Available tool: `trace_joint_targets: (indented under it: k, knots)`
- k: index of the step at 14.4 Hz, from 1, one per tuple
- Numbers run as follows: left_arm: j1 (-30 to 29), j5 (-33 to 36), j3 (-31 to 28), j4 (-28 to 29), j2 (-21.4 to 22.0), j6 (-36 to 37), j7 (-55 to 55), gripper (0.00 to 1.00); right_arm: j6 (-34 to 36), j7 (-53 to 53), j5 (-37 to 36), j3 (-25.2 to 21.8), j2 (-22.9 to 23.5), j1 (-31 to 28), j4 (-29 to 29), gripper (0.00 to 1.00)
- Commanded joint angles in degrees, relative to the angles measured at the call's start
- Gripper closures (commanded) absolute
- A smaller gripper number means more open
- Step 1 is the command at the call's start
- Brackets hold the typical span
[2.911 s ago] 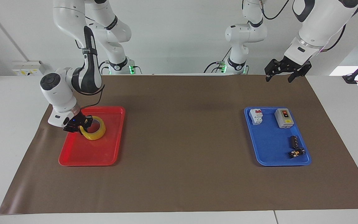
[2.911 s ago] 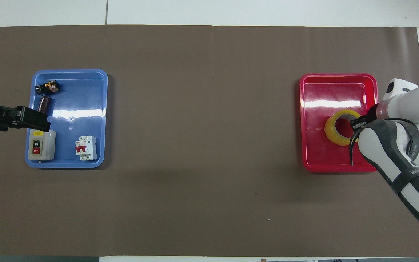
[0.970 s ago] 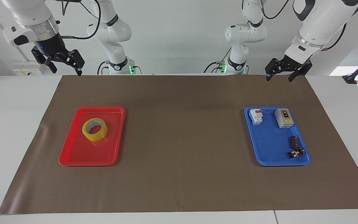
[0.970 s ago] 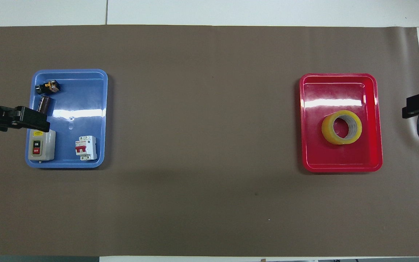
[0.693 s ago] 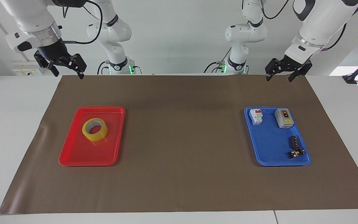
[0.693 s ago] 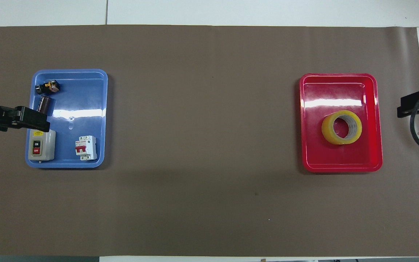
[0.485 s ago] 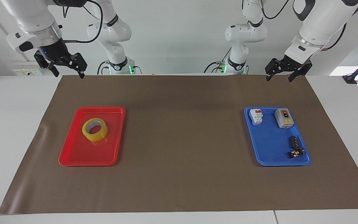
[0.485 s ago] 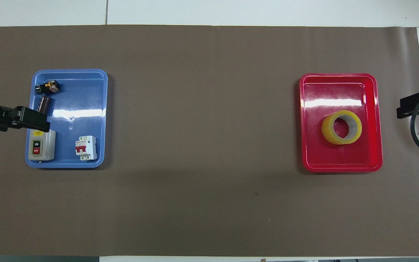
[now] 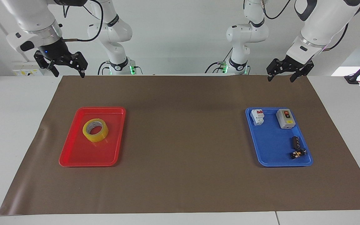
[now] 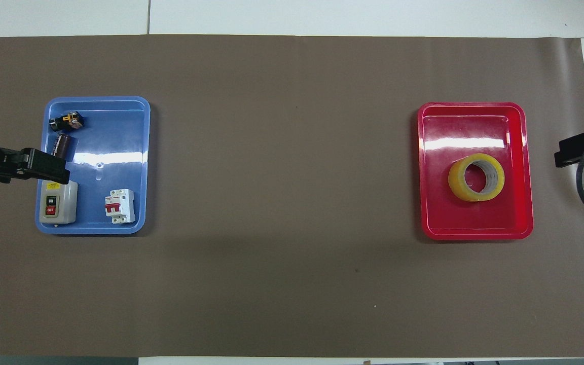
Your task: Place and move tape with both arms
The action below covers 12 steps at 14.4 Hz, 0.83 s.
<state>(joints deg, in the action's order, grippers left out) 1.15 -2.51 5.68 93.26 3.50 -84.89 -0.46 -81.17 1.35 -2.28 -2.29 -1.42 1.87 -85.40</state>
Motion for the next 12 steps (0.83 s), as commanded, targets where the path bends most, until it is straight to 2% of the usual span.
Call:
trace_joint_targets:
  k: [1,12]
  knots:
    - [0.3,0.7,-0.4,0.4,0.6,0.4,0.4,0.00,0.9,-1.4,0.2,0.2,0.7,-0.6,1.8,0.00]
    - [0.3,0.7,-0.4,0.4,0.6,0.4,0.4,0.00,1.0,-2.1,0.2,0.2,0.7,-0.6,1.6,0.00]
